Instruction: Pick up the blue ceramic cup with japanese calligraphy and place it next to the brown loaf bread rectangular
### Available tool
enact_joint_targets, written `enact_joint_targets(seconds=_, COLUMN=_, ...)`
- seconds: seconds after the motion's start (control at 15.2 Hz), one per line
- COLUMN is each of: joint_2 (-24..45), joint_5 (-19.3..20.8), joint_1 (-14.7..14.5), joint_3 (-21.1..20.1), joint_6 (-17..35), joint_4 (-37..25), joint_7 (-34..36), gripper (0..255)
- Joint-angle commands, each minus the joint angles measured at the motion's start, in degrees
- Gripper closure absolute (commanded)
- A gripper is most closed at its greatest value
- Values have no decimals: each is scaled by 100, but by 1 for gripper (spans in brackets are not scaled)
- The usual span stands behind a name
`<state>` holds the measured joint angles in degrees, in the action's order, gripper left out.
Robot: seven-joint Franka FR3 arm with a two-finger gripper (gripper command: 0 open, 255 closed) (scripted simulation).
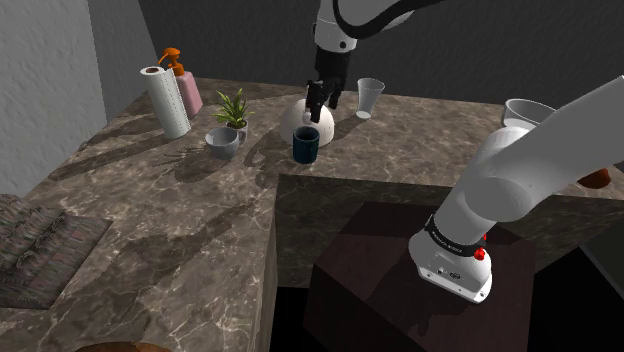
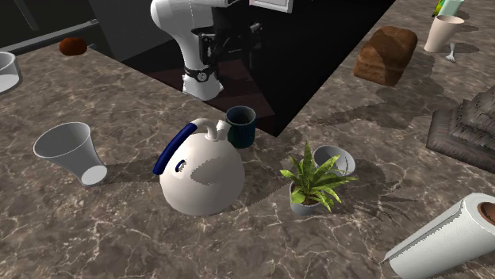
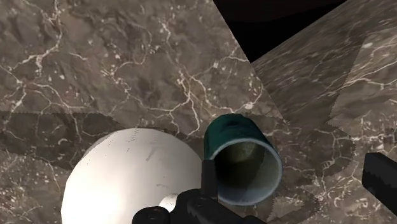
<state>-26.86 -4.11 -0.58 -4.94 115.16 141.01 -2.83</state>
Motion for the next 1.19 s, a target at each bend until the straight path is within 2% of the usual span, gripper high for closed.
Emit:
enact_joint_targets(seconds=0.0, joint_2=435, joint_5=71, joint_1=-20, joint_3=-154, joint_6=339, joint_4=-63, joint_7=160, gripper=0)
enact_joint_targets(seconds=0.33, joint_2=1526, joint_5=405, joint_1=-22, joint_3=-459, joint_6=1041, joint_4=-307, joint_7=586, gripper=0)
enact_joint_targets(seconds=0.86, joint_2=1963, joint_5=519, joint_1=-6, joint_3=-488, joint_6=1717, joint_4=-51, joint_7=684, gripper=0)
enact_joint_targets(seconds=1.12, joint_2=1963, joint_5=520, joint_1=-6, joint_3=-487, joint_6=1717, joint_4=-51, joint_7=684, gripper=0)
